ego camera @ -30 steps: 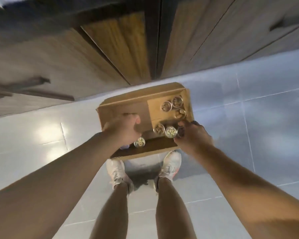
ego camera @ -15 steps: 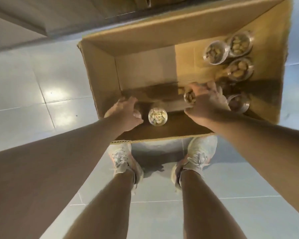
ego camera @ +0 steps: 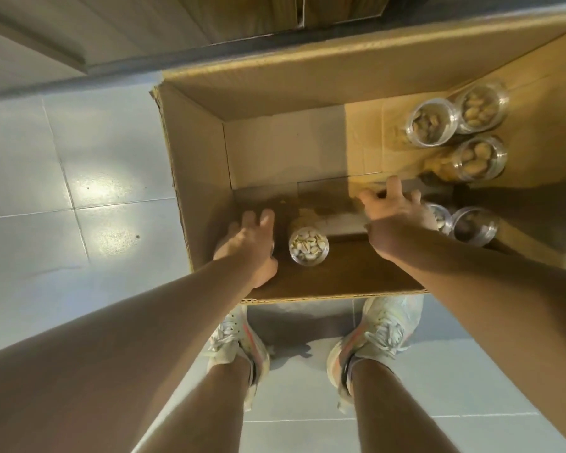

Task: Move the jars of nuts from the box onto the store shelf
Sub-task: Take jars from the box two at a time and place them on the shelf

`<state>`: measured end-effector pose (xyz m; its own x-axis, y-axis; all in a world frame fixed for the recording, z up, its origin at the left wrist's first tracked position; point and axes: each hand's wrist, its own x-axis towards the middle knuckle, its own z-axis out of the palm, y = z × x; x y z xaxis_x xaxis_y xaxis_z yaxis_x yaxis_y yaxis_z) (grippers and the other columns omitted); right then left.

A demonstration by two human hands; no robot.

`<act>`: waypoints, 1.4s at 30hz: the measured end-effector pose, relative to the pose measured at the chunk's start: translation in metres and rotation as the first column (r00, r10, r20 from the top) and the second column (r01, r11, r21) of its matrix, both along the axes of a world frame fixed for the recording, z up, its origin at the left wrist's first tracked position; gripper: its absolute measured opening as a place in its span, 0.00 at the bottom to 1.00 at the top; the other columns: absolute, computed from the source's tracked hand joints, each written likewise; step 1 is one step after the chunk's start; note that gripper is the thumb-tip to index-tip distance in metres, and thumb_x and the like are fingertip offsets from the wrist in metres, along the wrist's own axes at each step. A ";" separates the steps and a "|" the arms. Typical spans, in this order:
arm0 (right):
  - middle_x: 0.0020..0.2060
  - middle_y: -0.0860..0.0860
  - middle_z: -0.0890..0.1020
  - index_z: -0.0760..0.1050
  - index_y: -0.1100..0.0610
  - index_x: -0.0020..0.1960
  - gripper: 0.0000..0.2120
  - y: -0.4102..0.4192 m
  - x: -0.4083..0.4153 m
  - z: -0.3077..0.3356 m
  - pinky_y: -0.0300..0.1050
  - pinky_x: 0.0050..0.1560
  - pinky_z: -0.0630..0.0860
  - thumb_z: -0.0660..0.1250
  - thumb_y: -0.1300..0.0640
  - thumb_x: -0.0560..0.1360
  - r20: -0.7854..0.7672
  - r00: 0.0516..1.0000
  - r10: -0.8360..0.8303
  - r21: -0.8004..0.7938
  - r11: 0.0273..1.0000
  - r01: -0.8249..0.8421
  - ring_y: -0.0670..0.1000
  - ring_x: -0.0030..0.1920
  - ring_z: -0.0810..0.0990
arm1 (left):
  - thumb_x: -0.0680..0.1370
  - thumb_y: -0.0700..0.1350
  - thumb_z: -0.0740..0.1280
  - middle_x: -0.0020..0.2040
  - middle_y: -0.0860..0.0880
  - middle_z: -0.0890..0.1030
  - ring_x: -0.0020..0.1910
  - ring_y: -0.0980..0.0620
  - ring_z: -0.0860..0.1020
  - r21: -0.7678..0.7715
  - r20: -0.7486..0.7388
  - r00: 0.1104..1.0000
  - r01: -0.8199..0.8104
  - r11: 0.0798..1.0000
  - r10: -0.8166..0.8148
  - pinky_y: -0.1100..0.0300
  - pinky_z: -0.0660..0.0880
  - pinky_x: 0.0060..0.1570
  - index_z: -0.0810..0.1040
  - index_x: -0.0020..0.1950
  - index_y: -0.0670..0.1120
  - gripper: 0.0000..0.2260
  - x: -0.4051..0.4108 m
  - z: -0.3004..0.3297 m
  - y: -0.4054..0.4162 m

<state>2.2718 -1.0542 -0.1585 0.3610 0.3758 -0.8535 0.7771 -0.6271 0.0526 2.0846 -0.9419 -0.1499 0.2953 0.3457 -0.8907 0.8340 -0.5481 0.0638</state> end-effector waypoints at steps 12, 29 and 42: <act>0.68 0.58 0.67 0.56 0.50 0.74 0.29 -0.022 0.062 0.192 0.61 0.62 0.74 0.66 0.50 0.79 -0.073 0.964 -0.255 0.391 0.882 0.263 0.65 0.68 0.69 | 0.76 0.47 0.72 0.63 0.49 0.72 0.62 0.46 0.72 0.110 0.365 0.931 -0.023 0.994 -0.019 0.58 0.70 0.51 0.66 0.69 0.51 0.24 0.065 0.177 0.023; 0.60 0.50 0.74 0.69 0.41 0.72 0.30 -0.060 0.072 0.659 0.50 0.61 0.74 0.73 0.44 0.73 -0.008 0.757 -0.654 0.631 0.584 0.511 0.56 0.60 0.77 | 0.64 0.48 0.80 0.55 0.52 0.75 0.55 0.49 0.77 0.123 0.610 0.716 0.338 0.933 -0.340 0.56 0.76 0.52 0.75 0.63 0.55 0.29 0.159 0.612 0.040; 0.59 0.53 0.78 0.70 0.43 0.74 0.31 -0.177 -0.030 0.933 0.49 0.62 0.72 0.72 0.42 0.72 0.093 0.415 -0.905 0.848 0.290 0.443 0.57 0.62 0.76 | 0.67 0.47 0.76 0.62 0.51 0.77 0.60 0.49 0.77 0.295 0.794 0.265 0.620 0.727 -0.548 0.51 0.76 0.61 0.74 0.72 0.53 0.33 0.145 0.951 -0.029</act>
